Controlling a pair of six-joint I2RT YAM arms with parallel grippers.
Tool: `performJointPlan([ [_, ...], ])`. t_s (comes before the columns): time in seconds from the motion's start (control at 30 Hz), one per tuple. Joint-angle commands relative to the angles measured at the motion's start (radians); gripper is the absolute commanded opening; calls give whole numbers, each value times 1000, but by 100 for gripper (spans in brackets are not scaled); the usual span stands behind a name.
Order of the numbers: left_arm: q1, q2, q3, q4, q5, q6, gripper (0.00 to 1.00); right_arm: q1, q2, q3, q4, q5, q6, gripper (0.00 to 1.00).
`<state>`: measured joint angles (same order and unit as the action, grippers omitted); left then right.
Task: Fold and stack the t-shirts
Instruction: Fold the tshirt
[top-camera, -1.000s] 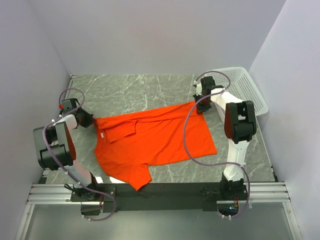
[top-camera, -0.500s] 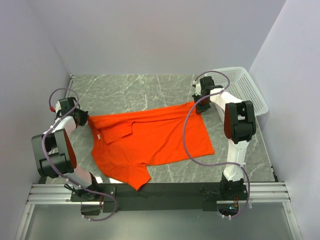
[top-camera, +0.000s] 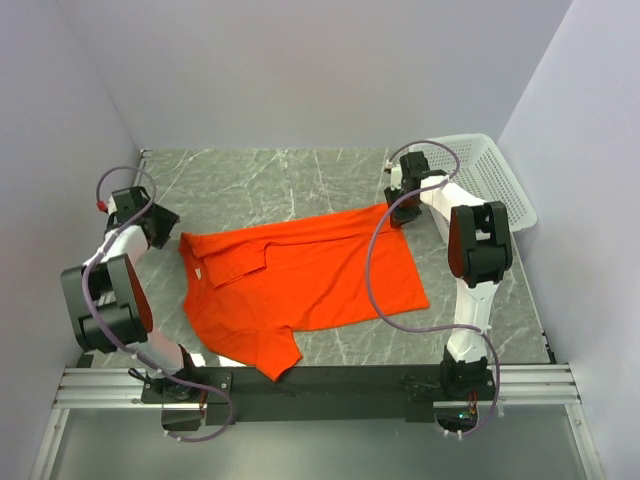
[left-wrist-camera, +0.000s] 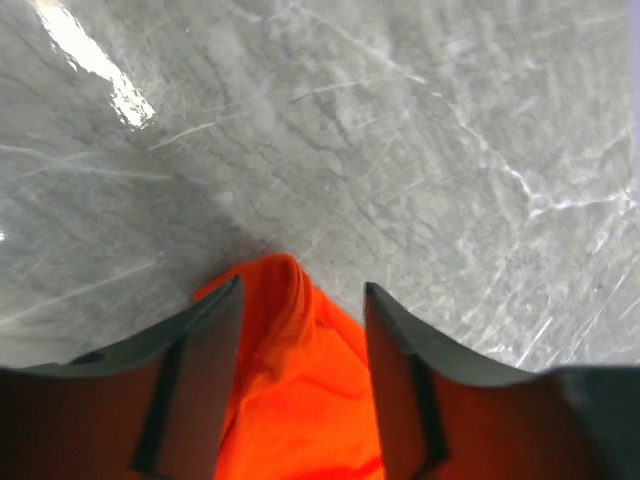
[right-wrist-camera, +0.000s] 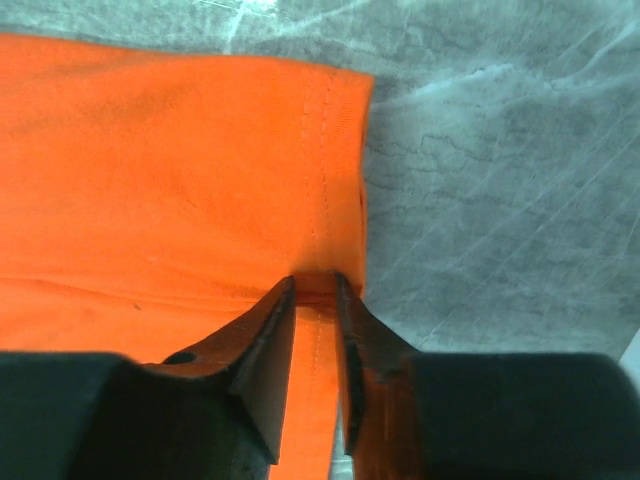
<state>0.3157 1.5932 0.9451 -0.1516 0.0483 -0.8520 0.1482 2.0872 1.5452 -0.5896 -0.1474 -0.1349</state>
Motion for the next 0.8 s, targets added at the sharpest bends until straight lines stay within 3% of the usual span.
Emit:
performJointPlan([
  [0.0,5,-134,40,-34,-17,88,60,-2,-76,39,4,-26,-46,33],
  [0.07,5,-197,29,-63,-28,102,62,1,-108,33,1,-67,-80,43],
  [0.23,5,-332,-45,-57,73,159,63,11,-173,47,-56,-174,-169,51],
  [0.33,5,-427,-78,-60,178,206,68,36,-229,53,-111,-303,-334,54],
  [0.37,5,-471,-86,-66,197,220,68,50,-249,58,-137,-340,-389,59],
  [0.53,5,-565,-103,-147,242,324,77,261,-332,-2,-243,-475,-796,63],
  [0.63,-1,-616,-127,-161,199,346,77,415,-392,-84,-169,-449,-1052,63],
  [0.77,-6,-679,-178,-140,113,334,77,608,-330,-39,-89,-292,-1105,64],
])
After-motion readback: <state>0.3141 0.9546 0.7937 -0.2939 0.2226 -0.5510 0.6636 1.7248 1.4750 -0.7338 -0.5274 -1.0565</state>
